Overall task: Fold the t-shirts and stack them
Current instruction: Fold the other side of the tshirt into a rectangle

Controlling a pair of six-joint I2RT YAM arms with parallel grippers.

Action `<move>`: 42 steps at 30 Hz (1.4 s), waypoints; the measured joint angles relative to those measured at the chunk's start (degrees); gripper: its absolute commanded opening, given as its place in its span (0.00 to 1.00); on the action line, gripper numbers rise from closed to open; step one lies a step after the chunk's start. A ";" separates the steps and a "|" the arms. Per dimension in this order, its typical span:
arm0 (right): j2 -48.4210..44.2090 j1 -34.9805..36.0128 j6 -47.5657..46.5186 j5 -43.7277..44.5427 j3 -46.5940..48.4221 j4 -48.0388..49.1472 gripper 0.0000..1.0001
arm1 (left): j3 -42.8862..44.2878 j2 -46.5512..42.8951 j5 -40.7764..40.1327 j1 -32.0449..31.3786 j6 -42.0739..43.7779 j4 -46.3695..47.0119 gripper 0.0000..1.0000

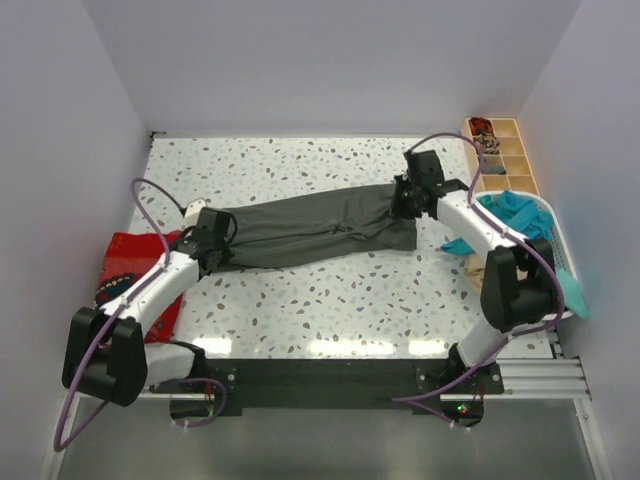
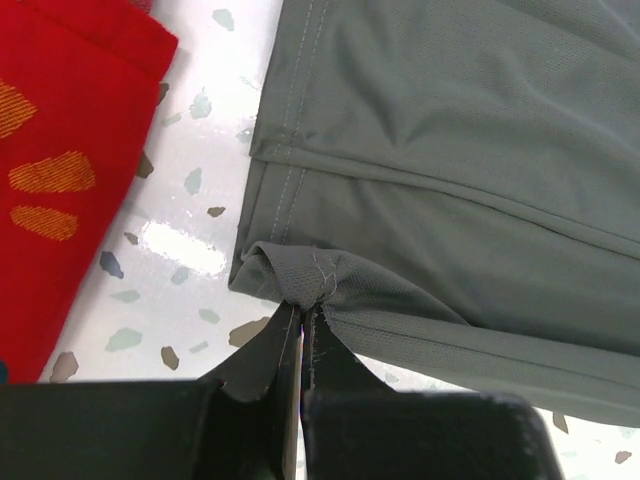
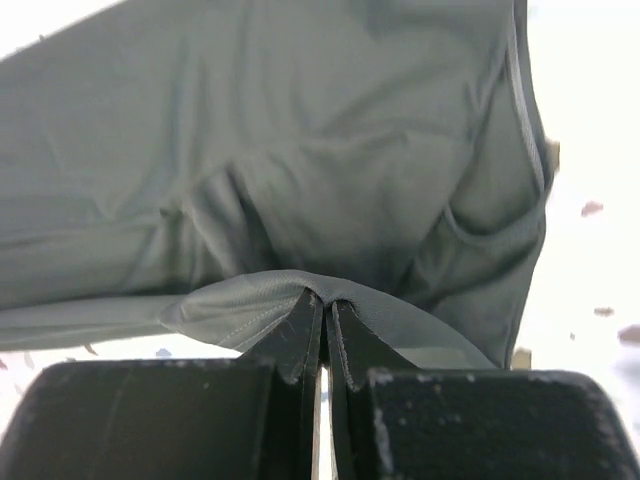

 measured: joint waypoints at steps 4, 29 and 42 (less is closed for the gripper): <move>5.53 -0.85 -1.16 -0.72 6.23 -0.17 0.02 | 1.42 3.80 0.33 0.22 1.20 1.09 0.00; 12.92 -3.17 -6.45 -0.39 17.84 1.57 0.56 | 6.19 6.25 -2.86 2.25 4.13 1.07 1.00; 12.31 -3.17 -3.78 -15.02 11.56 1.25 0.40 | 8.52 15.23 27.06 2.34 8.92 14.40 1.00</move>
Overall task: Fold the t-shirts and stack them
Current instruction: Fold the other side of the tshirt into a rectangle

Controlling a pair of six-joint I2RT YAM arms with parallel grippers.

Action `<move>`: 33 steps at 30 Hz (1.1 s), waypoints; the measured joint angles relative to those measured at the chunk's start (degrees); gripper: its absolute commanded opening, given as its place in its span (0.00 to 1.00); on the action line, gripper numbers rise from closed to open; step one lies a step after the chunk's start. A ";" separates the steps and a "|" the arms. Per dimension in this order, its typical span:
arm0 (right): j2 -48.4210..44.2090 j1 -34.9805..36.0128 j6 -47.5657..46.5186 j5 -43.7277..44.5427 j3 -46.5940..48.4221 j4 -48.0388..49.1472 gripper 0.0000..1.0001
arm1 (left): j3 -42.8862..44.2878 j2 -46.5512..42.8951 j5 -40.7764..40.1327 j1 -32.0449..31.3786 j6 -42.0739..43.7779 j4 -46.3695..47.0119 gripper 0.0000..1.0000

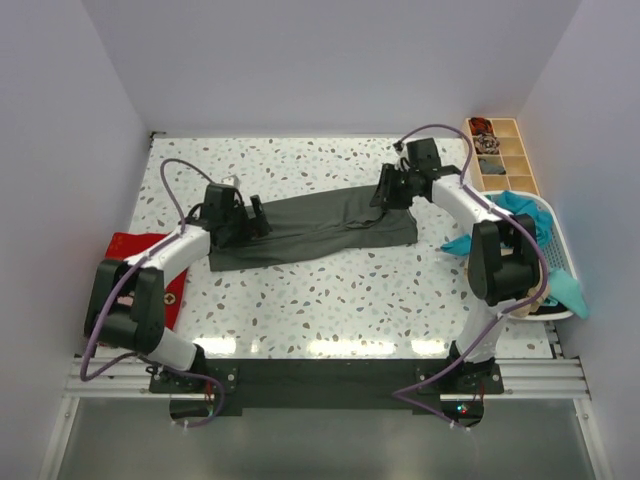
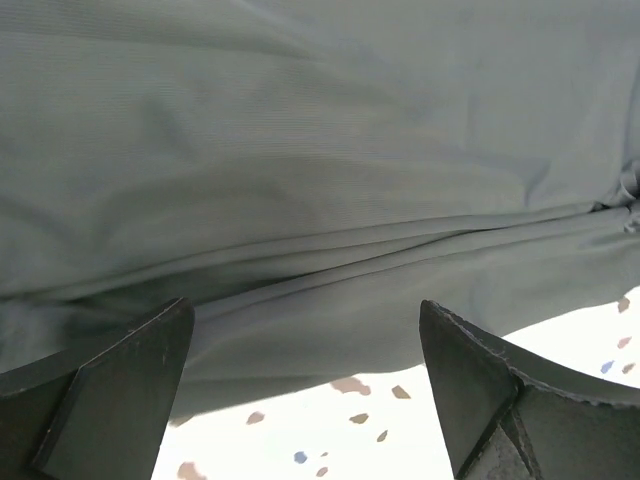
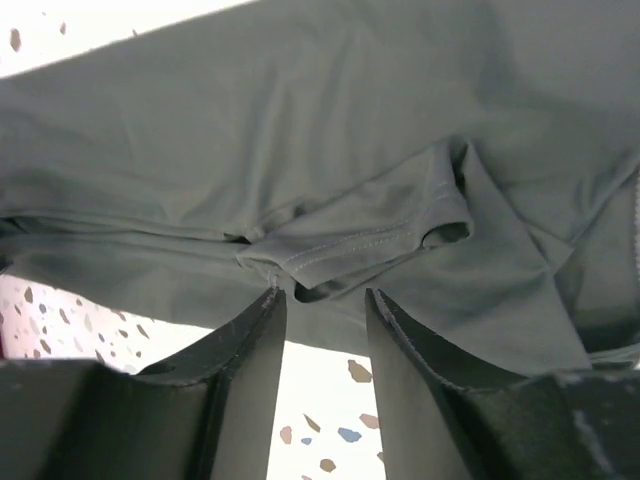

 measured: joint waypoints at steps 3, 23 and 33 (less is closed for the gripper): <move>0.55 0.48 0.39 -1.42 -1.40 -0.48 0.38 | 0.85 3.98 3.93 0.00 0.00 1.86 1.00; 3.98 5.64 0.76 -2.71 -3.34 -2.01 0.35 | 2.16 10.29 5.18 0.00 1.29 4.74 1.00; 11.26 5.66 0.22 -0.96 2.45 -1.70 0.38 | 2.51 10.51 4.70 0.00 1.57 4.59 1.00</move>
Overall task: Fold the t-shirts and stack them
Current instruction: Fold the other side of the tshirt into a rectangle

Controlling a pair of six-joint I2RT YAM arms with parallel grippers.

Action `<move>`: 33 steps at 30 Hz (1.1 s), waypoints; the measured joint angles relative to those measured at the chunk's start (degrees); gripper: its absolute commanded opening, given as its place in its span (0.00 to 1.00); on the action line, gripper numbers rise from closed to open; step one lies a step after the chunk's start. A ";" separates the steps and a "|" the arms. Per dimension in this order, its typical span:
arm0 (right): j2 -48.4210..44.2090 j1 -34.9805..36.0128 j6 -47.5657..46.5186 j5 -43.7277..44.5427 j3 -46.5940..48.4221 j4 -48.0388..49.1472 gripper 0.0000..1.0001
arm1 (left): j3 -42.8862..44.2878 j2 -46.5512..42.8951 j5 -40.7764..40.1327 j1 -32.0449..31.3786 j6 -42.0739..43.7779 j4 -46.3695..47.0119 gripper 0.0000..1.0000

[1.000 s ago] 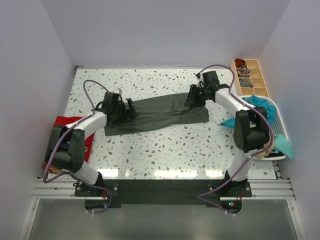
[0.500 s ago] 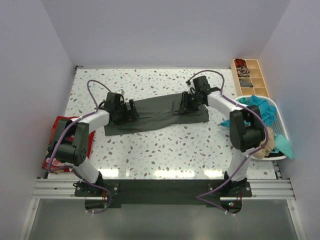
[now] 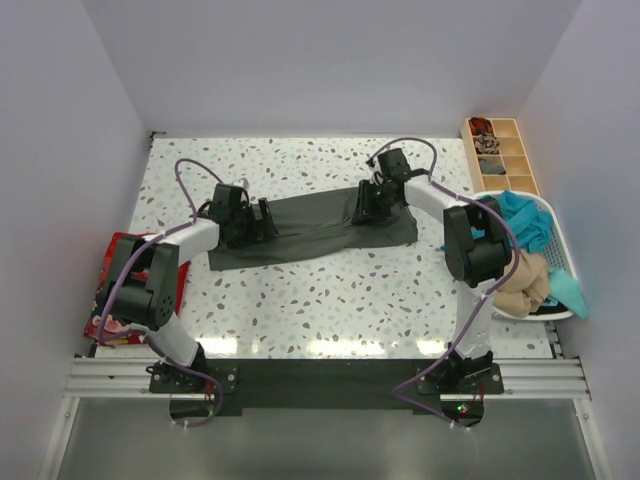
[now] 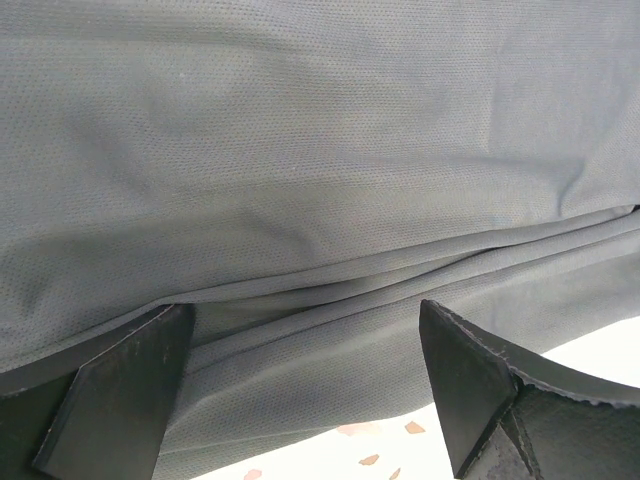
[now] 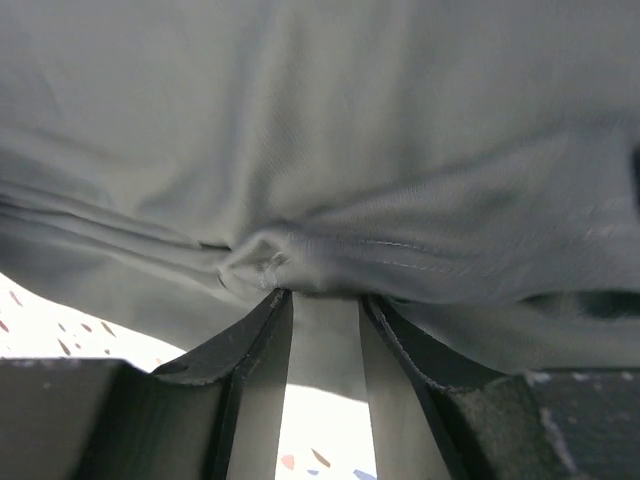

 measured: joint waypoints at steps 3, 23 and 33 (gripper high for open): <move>1.90 0.00 -0.24 0.07 4.87 -0.22 0.40 | 0.20 0.15 -0.66 0.00 0.15 -0.11 1.00; 5.68 -0.55 -2.23 2.78 15.39 0.68 0.52 | 1.01 0.26 -3.87 -0.04 1.90 -1.22 1.00; -6.88 -3.26 -4.39 7.17 8.98 0.90 0.50 | 1.05 -3.02 -5.35 -0.04 2.47 -3.39 1.00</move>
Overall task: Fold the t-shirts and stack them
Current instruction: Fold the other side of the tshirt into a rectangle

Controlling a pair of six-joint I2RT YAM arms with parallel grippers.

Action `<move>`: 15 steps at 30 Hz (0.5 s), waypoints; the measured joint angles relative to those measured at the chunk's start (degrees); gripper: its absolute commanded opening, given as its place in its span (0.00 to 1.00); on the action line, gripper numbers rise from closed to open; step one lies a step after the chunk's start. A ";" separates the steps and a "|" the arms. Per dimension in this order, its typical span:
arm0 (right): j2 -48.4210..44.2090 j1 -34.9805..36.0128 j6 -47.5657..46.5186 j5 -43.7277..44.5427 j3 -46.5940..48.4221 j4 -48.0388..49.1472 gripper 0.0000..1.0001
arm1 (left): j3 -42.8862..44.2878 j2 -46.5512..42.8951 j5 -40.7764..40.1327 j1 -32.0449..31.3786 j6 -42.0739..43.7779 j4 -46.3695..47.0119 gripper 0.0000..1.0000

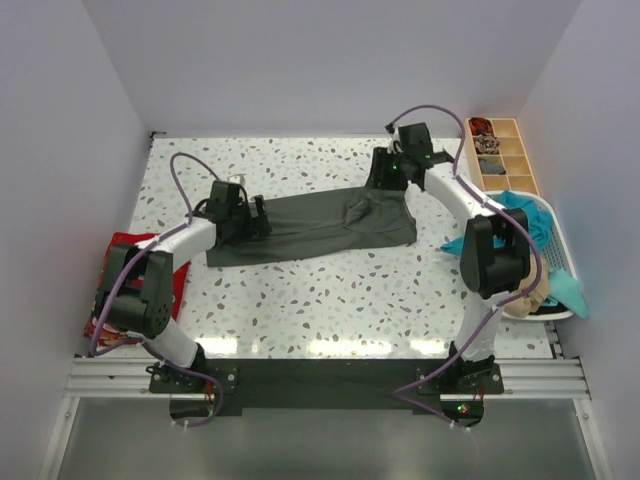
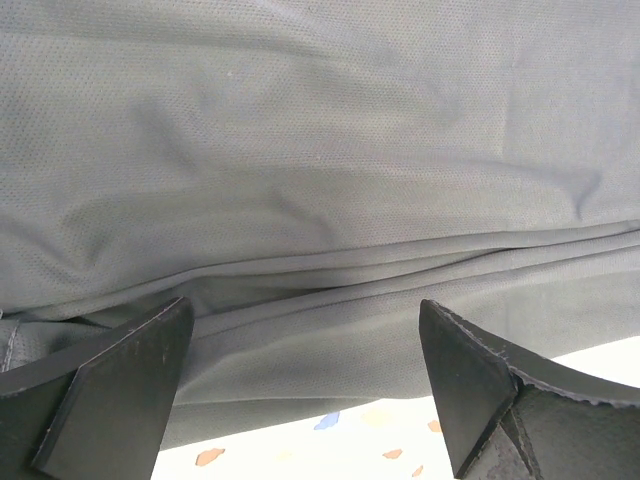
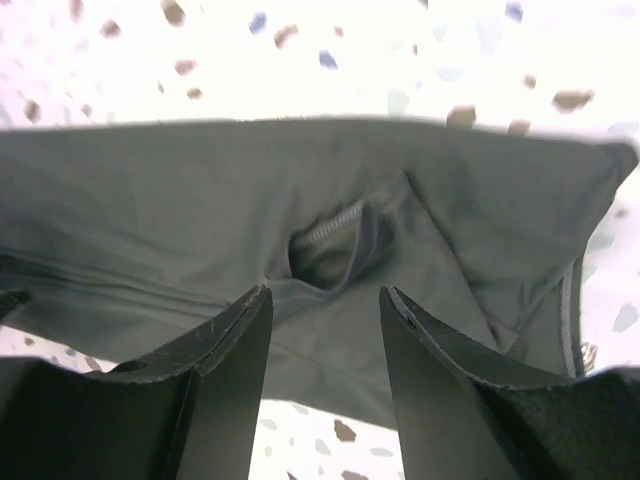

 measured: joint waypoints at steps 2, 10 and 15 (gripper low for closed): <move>0.26 0.09 0.13 -0.35 -2.82 -0.09 0.50 | 0.00 -0.17 0.02 0.00 0.00 -0.33 1.00; 3.72 0.46 2.10 -4.39 -8.02 0.87 0.48 | 0.00 -0.63 0.28 0.00 0.00 -0.48 1.00; 7.80 0.94 3.13 -6.25 -5.29 1.70 0.47 | 0.00 -0.63 0.57 0.00 0.00 -0.46 1.00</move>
